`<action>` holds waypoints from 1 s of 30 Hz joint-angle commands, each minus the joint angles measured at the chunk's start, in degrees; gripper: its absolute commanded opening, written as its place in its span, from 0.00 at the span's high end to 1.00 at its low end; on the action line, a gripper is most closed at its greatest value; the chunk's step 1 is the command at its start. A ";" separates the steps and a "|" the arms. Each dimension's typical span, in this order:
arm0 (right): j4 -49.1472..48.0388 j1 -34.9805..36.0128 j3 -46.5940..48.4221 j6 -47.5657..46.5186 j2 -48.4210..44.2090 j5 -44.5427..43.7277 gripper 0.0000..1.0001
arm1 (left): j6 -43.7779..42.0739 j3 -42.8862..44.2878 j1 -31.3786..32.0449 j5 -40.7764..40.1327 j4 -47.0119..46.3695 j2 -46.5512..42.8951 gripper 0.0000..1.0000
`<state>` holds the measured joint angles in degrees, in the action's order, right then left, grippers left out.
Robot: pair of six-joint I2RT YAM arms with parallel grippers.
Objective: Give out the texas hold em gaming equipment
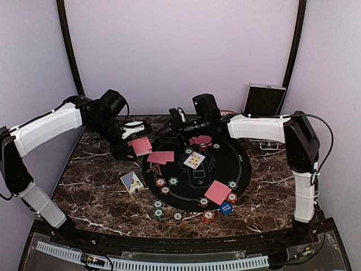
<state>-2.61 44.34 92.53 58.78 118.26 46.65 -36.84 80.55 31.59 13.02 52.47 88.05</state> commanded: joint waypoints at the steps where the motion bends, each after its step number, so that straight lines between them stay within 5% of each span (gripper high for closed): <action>1: -8.98 -0.43 -2.35 3.51 -2.80 1.99 0.63 | -0.22 0.72 -0.22 1.12 0.36 -2.75 1.00; 30: -8.80 3.31 1.08 4.85 2.69 4.71 0.71 | -0.42 0.39 -0.22 1.24 0.14 -3.16 1.00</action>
<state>-9.74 46.54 91.18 63.75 119.55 50.59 -36.86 80.55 31.59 13.04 52.47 88.03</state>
